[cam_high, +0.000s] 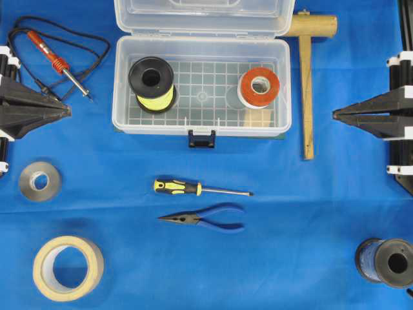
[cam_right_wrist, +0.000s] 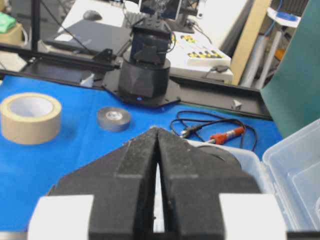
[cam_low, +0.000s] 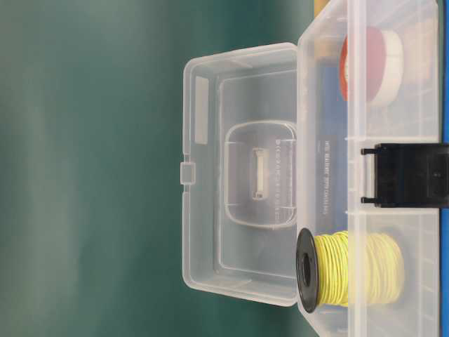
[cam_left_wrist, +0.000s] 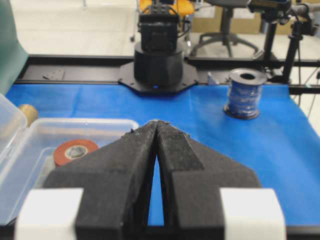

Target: Close the tool box with the left arm.

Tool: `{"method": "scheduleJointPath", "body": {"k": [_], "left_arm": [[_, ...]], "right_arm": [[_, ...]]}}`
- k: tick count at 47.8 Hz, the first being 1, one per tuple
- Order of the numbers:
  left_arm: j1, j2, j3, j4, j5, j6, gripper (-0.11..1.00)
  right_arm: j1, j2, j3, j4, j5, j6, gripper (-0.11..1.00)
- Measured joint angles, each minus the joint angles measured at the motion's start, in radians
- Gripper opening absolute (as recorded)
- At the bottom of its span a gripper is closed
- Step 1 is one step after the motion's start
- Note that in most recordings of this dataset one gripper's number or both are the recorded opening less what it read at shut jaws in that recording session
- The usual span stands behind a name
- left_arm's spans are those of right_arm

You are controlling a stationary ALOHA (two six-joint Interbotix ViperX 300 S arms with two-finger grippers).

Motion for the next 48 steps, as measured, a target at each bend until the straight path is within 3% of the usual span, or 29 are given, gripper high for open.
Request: {"method": "scheduleJointPath", "body": {"k": [6,17,35,41,48], "left_arm": [[0.008,0.003,-0.029,-0.029,0.014,0.002,0.00],[0.086,0.025,-0.163,-0.034,0.169,0.061,0.00],[0.380,0.222,-0.443,-0.034,0.436,0.176,0.02],[0.460,0.330,-0.529,-0.034,0.522,0.216,0.25],[0.565,0.454,-0.623,-0.023,0.580,0.222,0.68]], "right_arm": [[0.000,0.000,-0.021,0.000,0.021,-0.008,0.00],[0.000,0.003,-0.057,-0.002,0.083,-0.008,0.00],[0.000,0.017,-0.057,-0.002,0.104,-0.008,0.00],[0.000,0.018,-0.058,-0.002,0.118,-0.008,0.00],[0.000,0.021,-0.057,-0.002,0.135,-0.008,0.00]]}}
